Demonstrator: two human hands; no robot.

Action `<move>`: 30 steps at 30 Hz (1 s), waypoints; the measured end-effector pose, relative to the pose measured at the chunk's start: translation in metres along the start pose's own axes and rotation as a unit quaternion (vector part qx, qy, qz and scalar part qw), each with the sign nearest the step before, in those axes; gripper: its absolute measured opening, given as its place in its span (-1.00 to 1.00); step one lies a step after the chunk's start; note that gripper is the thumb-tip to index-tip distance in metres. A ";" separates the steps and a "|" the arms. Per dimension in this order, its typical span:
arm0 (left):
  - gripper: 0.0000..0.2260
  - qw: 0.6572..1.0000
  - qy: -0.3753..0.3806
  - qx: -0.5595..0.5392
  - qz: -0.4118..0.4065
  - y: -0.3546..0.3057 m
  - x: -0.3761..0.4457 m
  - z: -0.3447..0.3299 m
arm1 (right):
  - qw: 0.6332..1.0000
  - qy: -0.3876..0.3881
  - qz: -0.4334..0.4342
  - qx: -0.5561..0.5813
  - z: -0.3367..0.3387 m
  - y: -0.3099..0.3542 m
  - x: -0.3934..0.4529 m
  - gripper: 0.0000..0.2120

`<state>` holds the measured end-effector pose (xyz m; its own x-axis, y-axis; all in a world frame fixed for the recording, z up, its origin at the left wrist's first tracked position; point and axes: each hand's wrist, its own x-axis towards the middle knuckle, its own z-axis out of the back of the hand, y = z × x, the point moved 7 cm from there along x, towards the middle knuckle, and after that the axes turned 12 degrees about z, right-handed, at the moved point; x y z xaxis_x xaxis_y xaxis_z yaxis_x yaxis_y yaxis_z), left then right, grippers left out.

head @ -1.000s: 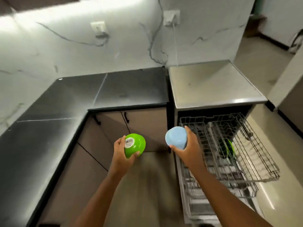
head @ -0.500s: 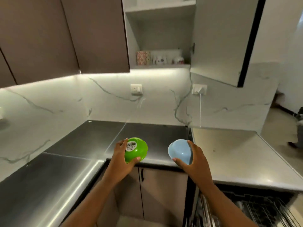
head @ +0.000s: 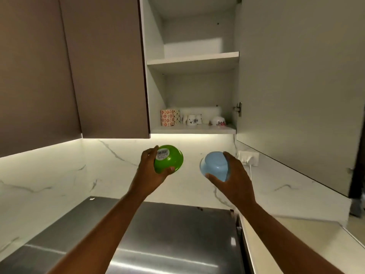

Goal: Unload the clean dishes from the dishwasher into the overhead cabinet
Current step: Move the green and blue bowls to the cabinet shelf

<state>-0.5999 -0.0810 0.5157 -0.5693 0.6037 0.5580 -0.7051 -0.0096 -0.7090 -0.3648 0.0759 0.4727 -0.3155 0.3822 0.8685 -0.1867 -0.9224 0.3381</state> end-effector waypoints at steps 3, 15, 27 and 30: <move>-0.22 1.000 -0.026 -0.017 0.001 -0.004 0.036 -0.005 | 1.000 -0.018 0.007 0.004 -0.012 -0.008 0.043 -0.09; -0.17 0.998 -0.053 0.022 -0.019 -0.014 0.189 -0.037 | 0.989 -0.065 0.028 -0.133 -0.027 -0.048 0.184 -0.13; -0.14 0.987 0.118 0.104 0.013 -0.004 0.323 -0.139 | 0.978 0.053 -0.080 -0.183 -0.081 -0.149 0.256 -0.20; -0.14 0.982 0.137 0.129 0.015 0.012 0.342 -0.156 | 0.977 0.072 -0.091 -0.177 -0.100 -0.167 0.262 -0.20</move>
<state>-0.7368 0.2496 0.6305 -0.4814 0.7917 0.3763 -0.7936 -0.2114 -0.5704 -0.5094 0.3352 0.6074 -0.3702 0.5663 0.7364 -0.5538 -0.7710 0.3145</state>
